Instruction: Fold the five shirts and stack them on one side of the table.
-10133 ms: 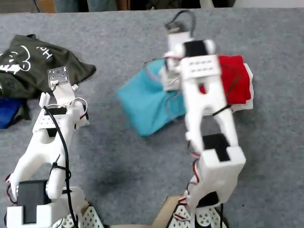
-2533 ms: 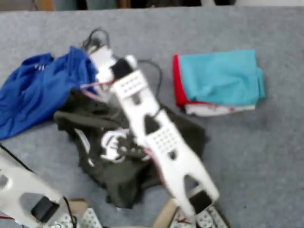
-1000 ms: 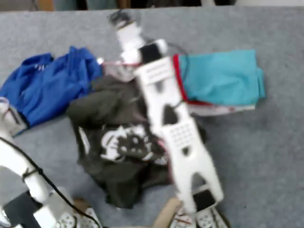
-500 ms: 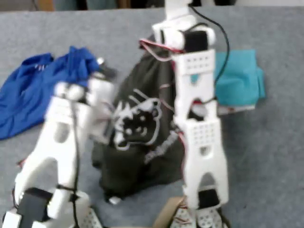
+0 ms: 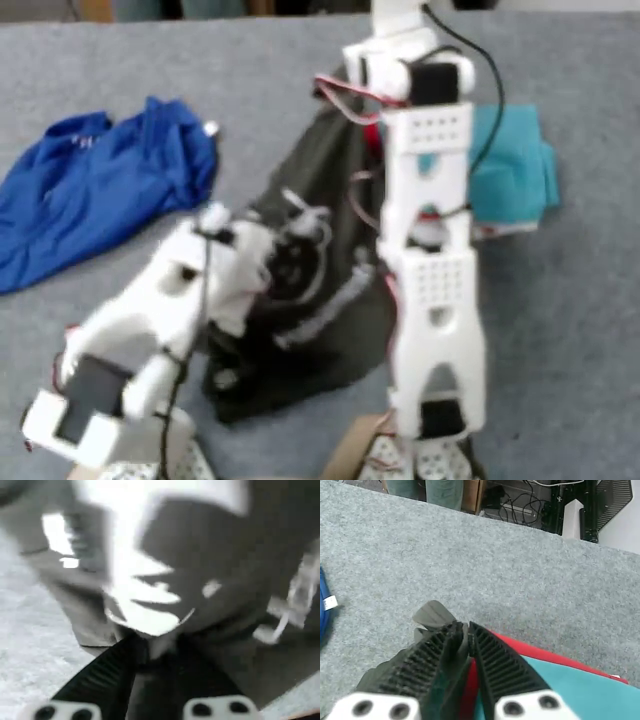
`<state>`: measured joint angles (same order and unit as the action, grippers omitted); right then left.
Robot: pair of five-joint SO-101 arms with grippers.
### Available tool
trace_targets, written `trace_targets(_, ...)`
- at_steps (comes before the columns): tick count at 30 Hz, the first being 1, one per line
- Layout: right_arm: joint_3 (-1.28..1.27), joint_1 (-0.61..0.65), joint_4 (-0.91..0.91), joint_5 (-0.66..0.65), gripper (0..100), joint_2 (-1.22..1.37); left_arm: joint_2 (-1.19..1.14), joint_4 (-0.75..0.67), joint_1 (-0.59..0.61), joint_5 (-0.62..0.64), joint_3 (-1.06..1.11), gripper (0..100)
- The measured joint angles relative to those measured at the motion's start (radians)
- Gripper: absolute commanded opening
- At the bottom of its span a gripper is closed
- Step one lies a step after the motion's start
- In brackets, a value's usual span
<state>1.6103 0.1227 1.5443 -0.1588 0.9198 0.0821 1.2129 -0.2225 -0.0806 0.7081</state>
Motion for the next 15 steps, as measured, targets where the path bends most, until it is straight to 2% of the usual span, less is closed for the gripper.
trace_targets(4, 0.0, 0.0, 0.0, 0.0, 1.3, -0.009, -0.006, 0.011, 0.232, -0.014, -0.129, 3)
trace_targets(8, 0.0, 0.003, 0.054, -0.037, 1.3, -0.084, -0.006, 0.064, 0.446, -0.126, -0.344, 3)
trace_targets(11, 0.0, 0.028, 0.133, -0.083, 1.3, -0.117, -0.006, 0.08, 0.551, -0.227, -0.514, 3)
trace_targets(15, 0.0, 0.046, 0.203, -0.129, 1.3, -0.121, -0.006, 0.08, 0.624, -0.362, -0.663, 3)
